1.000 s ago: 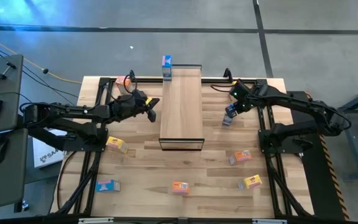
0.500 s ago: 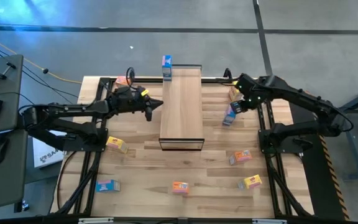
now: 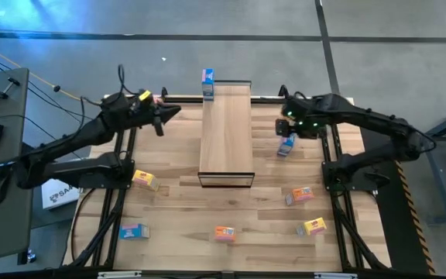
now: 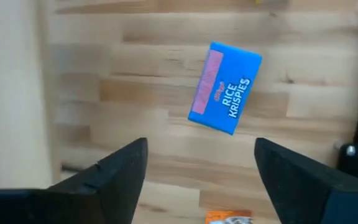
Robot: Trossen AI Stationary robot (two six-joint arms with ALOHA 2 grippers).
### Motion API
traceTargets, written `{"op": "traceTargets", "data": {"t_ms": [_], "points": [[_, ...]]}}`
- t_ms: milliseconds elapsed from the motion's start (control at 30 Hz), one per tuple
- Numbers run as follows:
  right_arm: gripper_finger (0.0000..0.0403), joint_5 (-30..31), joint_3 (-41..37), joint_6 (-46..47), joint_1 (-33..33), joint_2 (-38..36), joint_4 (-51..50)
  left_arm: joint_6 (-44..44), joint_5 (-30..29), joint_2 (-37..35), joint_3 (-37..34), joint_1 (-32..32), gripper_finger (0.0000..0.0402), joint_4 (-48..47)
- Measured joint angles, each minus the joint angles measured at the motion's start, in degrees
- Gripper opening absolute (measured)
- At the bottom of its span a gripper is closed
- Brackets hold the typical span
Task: Stack cereal on shelf
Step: Put the right blue cereal box on the shelf aligned with the blue cereal box
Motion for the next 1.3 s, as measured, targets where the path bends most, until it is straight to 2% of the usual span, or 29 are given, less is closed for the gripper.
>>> {"op": "traceTargets", "data": {"t_ms": [167,467,1033,1300], "points": [[0.0296,1.45,-0.02,7.38,0.35,5.39,-2.04,-1.33,0.49,-4.59,-0.02,1.24,0.0058,-3.71],[0.0296,1.88,-0.04,8.96,-2.3,12.37,-1.35,-1.39,0.47,-9.16,-0.02,2.52,0.0083,-8.88],[0.029,1.61,-0.09,4.49,-8.93,13.98,0.53,-1.45,0.4,-12.49,-0.07,3.22,0.0083,-13.49],[0.0289,0.95,-0.09,2.04,-9.75,14.03,0.72,-1.0,0.1,-13.96,-0.07,3.22,0.0083,-13.7]]}}
